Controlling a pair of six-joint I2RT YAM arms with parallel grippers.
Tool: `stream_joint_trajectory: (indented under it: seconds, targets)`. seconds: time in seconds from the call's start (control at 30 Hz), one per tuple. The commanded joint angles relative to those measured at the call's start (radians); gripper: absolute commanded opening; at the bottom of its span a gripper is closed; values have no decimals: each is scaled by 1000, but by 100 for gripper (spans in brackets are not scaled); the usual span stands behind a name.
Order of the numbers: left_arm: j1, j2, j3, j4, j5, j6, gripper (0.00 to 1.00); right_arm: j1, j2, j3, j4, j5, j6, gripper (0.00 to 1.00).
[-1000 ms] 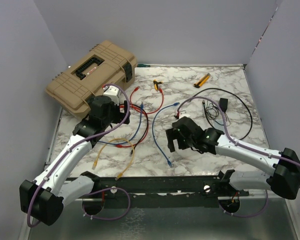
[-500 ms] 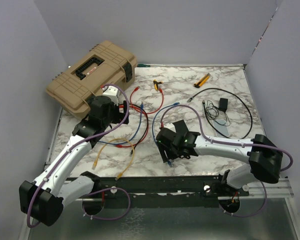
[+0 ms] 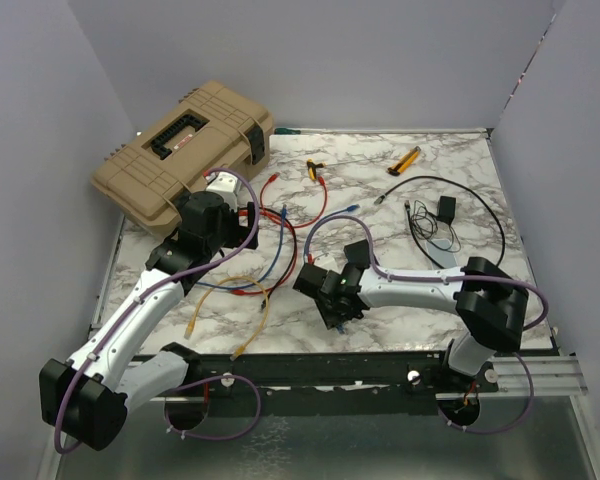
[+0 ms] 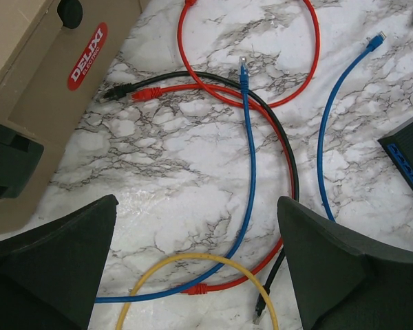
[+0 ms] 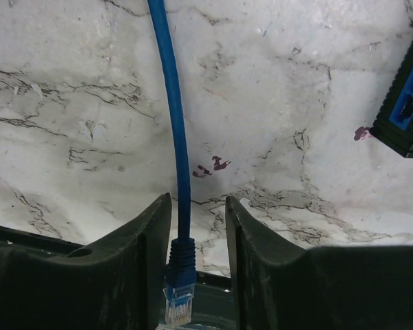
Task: Insert the plug into the switch port
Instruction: Pick up the connector from the center of the board.
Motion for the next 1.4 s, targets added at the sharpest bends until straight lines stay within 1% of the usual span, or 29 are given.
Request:
stream_joint_trajectory:
  seconds: [0.0,0.17,0.3,0.33,0.43,0.57,0.67,0.77,0.93,1.07,1.23,1.37]
  targets:
    - [-3,2,2,-10,19,2,99,20,22,34,-57,22,16,36]
    - [-3,2,2,-9,19,2,99,21,7,29,-47,29,8,18]
    - [-3,5,-1,-6,21,12,99,20,-30,14,4,8,-46,1]
    - [-3,5,-1,-5,15,15,99,18,-44,11,16,8,-59,0]
    - [-4,-1,-6,11,24,25,99,-3,-90,-5,60,-9,-105,0]
    - [-4,-19,-19,48,47,42,99,-86,-176,-57,155,-78,-177,0]
    - [-8,-33,-29,79,63,61,99,-164,-240,-85,242,-172,-248,0]
    - [-18,-41,-36,103,29,80,99,-229,-275,-92,316,-260,-309,0]
    - [-78,-35,-40,140,-1,156,99,-362,-307,-115,448,-487,-370,0]
    - [-149,-38,-48,182,-17,289,99,-430,-320,-122,514,-641,-406,0]
    - [-229,-69,-110,290,-34,475,99,-515,-329,-138,589,-845,-411,0]
    - [-286,-120,-194,397,45,683,99,-559,-317,-146,611,-948,-413,0]
